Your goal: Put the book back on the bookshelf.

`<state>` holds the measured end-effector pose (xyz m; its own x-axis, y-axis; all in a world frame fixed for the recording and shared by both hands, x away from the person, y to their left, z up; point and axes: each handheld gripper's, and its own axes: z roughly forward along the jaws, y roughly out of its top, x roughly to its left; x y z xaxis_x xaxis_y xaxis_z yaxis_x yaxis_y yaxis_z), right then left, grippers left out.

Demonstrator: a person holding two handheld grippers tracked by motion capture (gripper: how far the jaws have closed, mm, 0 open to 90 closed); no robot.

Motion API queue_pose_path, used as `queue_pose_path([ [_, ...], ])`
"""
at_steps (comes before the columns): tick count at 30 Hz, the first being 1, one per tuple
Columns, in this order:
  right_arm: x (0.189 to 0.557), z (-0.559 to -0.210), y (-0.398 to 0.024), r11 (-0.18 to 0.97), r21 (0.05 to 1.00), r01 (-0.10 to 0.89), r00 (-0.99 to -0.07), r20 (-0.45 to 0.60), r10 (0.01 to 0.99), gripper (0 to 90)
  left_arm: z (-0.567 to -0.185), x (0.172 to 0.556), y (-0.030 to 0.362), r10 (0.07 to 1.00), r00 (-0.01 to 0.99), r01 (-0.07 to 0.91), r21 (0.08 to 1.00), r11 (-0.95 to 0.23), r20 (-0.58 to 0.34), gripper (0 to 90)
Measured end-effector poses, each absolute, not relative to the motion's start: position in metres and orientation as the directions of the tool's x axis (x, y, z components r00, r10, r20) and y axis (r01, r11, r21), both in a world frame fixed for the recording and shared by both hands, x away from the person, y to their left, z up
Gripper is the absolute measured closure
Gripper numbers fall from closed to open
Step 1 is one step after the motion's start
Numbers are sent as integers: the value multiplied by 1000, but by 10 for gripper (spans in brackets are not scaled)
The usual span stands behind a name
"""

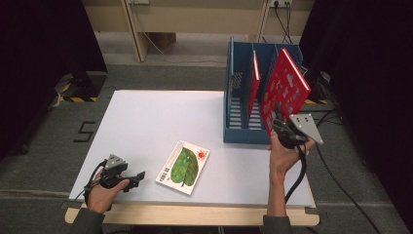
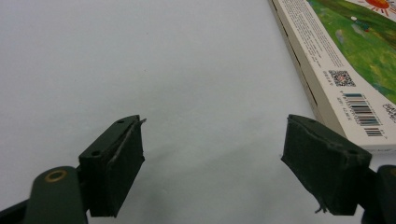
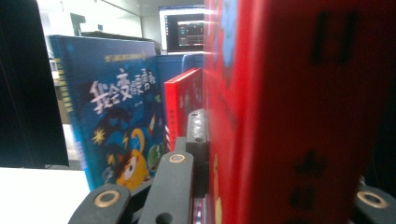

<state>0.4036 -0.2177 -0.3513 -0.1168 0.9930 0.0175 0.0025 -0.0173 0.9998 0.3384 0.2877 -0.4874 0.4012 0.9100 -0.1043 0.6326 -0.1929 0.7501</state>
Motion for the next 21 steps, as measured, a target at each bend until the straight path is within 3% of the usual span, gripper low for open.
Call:
queue_pose_path([
  [21, 474, -348, -221, -20, 997, 77, -109, 28, 994, 794, -487, 338, 287, 907, 407, 633, 749, -194, -109, 195],
])
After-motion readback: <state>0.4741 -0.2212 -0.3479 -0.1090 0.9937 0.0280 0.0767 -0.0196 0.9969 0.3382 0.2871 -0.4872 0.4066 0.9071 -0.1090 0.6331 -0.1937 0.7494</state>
